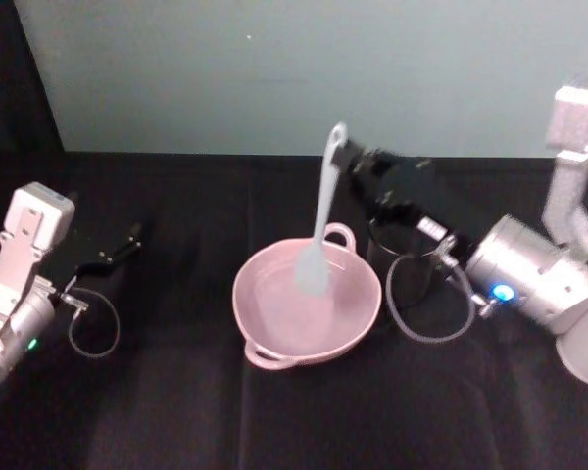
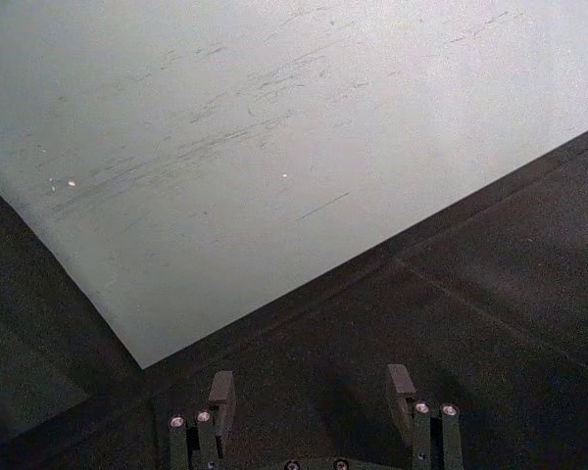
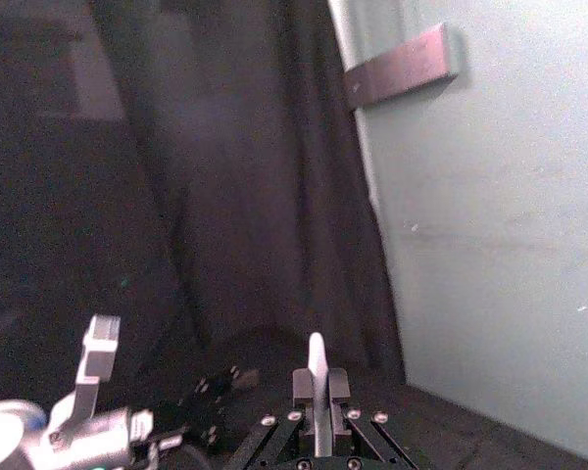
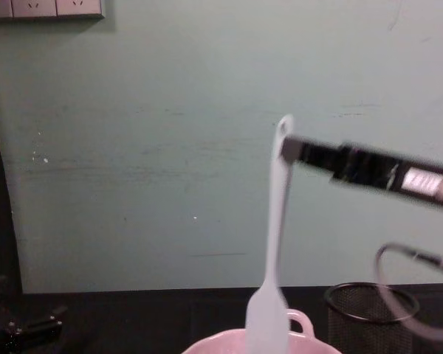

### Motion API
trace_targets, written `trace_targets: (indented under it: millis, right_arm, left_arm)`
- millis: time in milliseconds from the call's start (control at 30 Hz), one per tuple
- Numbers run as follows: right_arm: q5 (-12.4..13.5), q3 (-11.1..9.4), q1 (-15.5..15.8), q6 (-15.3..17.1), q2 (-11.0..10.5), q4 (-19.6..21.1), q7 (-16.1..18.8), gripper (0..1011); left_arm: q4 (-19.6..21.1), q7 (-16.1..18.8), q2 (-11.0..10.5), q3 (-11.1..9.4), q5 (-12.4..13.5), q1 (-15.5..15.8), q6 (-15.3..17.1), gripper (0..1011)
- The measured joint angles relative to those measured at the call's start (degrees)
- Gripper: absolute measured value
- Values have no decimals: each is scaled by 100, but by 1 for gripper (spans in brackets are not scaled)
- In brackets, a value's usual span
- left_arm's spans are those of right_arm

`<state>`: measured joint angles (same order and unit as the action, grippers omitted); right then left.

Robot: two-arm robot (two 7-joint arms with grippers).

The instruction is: Use the one hand to pick up the spoon and stir the clear water in the bowl.

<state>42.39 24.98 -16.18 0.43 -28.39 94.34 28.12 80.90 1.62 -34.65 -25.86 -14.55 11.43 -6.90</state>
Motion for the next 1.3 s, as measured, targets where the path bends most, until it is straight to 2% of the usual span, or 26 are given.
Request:
trace_targets:
  millis: [133,467,733,1000,1300]
  right_arm:
    - [-213,217,-16,-178,128,-261,174,96]
    - [-451,355,71,-352,270,-517,317,96]
    - [-625,444,-283,-387,656,-1072,344,96]
    - [-785,385,-662,-412,890,-1586,315,96]
    - [-843,120,-616,-408,758,-1593,198,95]
  left_arm:
    - [0,0,0,0,0,0,0,1011]
    - [0,0,0,0,0,0,0,1011]
    - [0,0,0,0,0,0,0,1011]
    - [0,0,0,0,0,0,0,1011]
    - [0,0,0,0,0,0,0,1011]
